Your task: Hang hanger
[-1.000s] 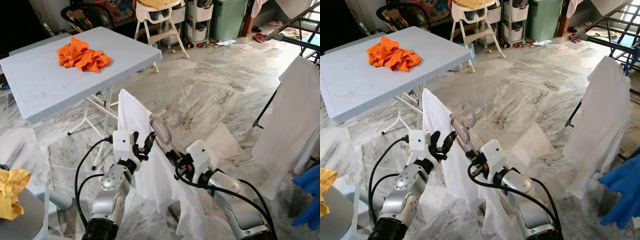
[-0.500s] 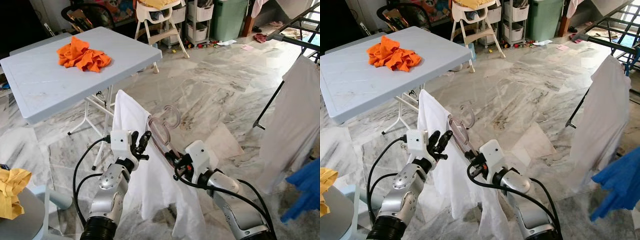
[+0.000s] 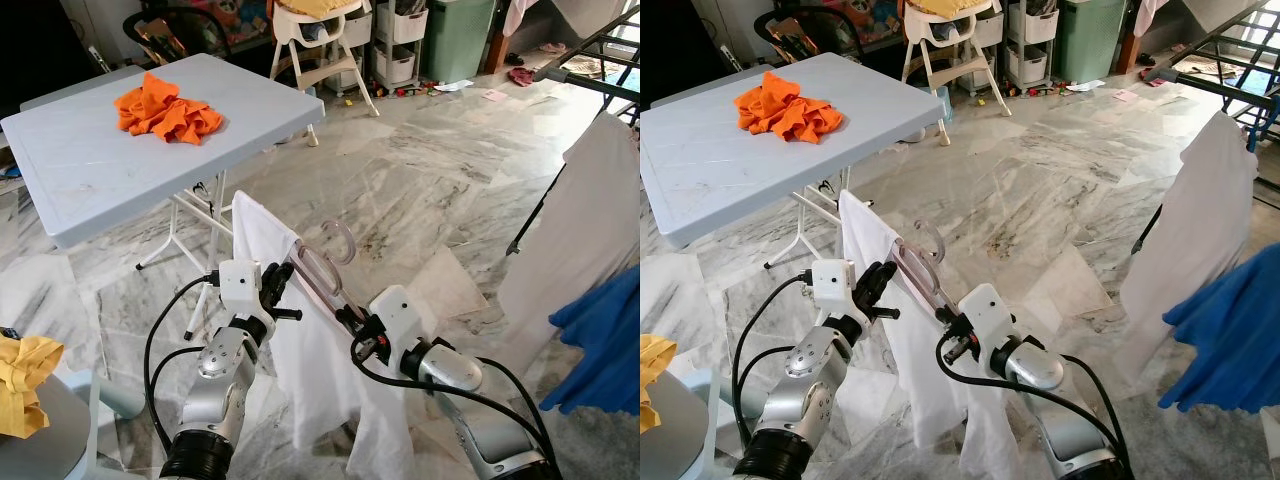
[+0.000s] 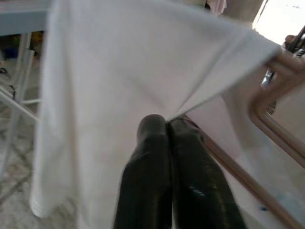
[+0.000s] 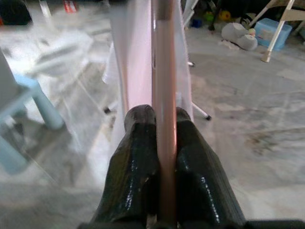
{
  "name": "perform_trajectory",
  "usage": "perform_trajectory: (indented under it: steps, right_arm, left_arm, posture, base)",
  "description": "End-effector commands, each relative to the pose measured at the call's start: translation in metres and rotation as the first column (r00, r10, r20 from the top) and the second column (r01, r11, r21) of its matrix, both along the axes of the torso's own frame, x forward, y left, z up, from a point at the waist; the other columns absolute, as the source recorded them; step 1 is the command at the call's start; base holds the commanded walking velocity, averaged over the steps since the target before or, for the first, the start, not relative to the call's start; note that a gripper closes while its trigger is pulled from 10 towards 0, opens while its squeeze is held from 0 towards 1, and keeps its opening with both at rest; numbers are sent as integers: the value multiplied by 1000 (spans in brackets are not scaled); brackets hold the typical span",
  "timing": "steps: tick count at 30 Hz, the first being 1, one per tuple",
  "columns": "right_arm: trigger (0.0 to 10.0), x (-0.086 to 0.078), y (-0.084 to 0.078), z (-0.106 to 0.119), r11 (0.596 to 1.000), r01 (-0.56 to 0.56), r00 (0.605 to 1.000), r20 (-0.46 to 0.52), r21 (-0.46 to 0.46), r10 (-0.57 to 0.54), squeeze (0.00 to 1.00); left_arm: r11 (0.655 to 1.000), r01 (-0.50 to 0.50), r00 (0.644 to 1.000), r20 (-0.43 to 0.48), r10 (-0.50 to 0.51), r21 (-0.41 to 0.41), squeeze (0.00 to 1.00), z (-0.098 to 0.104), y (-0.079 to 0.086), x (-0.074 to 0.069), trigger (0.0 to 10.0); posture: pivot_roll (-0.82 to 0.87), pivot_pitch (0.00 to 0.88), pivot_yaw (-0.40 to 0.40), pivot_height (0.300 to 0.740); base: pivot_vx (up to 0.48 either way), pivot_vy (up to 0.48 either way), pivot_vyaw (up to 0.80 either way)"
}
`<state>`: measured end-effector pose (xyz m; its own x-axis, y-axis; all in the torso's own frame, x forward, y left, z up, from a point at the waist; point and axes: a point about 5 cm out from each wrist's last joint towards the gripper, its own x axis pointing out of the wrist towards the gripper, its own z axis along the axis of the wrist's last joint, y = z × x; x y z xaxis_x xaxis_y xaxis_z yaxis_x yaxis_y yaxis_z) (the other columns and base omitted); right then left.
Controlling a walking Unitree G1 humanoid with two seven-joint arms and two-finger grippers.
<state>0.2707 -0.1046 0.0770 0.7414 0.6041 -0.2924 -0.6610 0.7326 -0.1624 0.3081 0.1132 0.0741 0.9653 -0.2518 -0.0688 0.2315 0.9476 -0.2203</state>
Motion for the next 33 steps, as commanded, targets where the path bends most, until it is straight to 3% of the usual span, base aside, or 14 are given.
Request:
perform_trajectory:
  steps: [1,6,9,14,17,19,21,26,30,33]
  right_arm:
    - [10000,4,0,4,1000,8,999,42,-23,-7,0]
    - [10000,6,-8,-1,994,35,998,55,-100,-30,0]
    - [10000,5,-21,-10,972,7,997,71,-235,10,0]
    - [10000,2,-34,-15,958,-10,998,62,-287,29,0]
    - [10000,-2,-59,-17,940,-15,998,52,-340,35,0]
    - [10000,-2,-63,-17,936,-13,998,54,-351,34,0]
    - [10000,-5,-84,-19,919,-5,999,39,-394,23,0]
    - [10000,-12,-108,-26,869,-44,999,-13,-493,43,0]
    - [10000,-12,-108,-29,840,-62,998,-21,-539,60,0]
    - [10000,-15,-98,-35,819,-107,994,-40,-563,102,0]
  left_arm:
    - [999,-48,999,17,48,25,0,3,11,4,0]
    - [996,-74,997,22,73,42,0,3,16,5,0]
    - [993,-102,995,29,100,65,0,4,20,7,0]
    - [991,-110,994,27,108,75,0,3,23,7,0]
    - [988,-123,992,21,121,95,0,1,27,7,0]
    - [987,-125,992,20,123,99,0,1,27,7,0]
    - [985,-132,991,15,131,112,0,-1,29,6,0]
    - [985,-131,991,11,130,114,0,-2,28,6,0]
    - [988,-110,994,1,110,108,0,-3,25,6,0]
    - [991,-79,997,-13,81,110,0,-6,18,4,0]
  posture:
    - [-130,0,109,740]
    - [-129,0,108,740]
    - [-127,0,109,740]
    - [-124,0,107,740]
    - [-123,0,109,740]
    - [-123,0,109,740]
    - [-123,0,111,740]
    - [-127,0,116,740]
    - [-131,0,119,740]
    - [-130,0,122,740]
  base:
    - [0,0,0]
    - [0,0,0]
    - [0,0,0]
    - [0,0,0]
    - [0,0,0]
    - [0,0,0]
    - [0,0,0]
    - [0,0,0]
    - [0,0,0]
    - [0,0,0]
